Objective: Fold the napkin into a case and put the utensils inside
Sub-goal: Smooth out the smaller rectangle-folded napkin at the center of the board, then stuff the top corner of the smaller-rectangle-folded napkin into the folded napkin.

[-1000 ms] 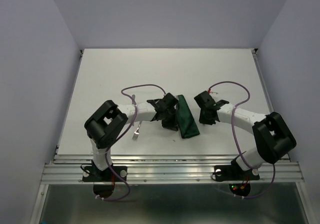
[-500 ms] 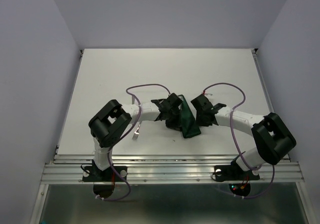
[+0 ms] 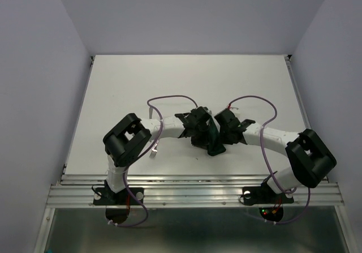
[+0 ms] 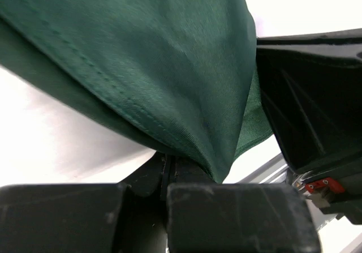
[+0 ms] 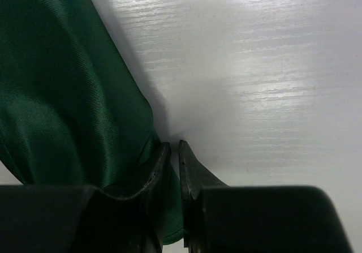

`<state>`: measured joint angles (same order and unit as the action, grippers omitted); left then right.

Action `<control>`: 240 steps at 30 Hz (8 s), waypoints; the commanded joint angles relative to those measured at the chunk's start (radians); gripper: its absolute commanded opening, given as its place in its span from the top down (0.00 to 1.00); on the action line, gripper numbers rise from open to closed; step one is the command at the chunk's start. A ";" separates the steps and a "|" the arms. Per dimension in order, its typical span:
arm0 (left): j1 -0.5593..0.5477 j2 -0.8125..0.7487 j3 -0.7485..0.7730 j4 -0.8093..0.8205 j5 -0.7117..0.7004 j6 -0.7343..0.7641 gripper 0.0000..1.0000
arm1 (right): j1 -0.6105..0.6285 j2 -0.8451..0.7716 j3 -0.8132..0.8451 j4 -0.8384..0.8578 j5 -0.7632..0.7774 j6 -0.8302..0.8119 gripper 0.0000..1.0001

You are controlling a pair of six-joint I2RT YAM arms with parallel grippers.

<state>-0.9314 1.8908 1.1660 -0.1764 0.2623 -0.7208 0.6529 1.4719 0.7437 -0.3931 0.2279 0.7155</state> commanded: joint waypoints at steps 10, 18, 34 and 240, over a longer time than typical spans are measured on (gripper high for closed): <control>-0.023 -0.050 -0.020 -0.008 0.011 -0.026 1.00 | 0.024 -0.012 -0.024 -0.046 0.046 0.052 0.79; -0.023 -0.070 -0.049 -0.014 -0.006 -0.028 1.00 | 0.024 -0.064 0.042 -0.147 0.143 0.033 0.71; -0.034 -0.078 -0.039 -0.020 0.035 -0.025 1.00 | 0.024 -0.038 -0.012 -0.102 0.087 0.038 0.71; -0.001 -0.027 0.021 0.038 -0.379 0.212 0.70 | -0.216 0.076 0.026 0.520 -0.688 -0.117 0.99</control>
<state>-0.9180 1.8446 1.1435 -0.1089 -0.0834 -0.5266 0.4446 1.5749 0.7700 0.0772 -0.4442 0.5945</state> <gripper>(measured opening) 0.298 0.025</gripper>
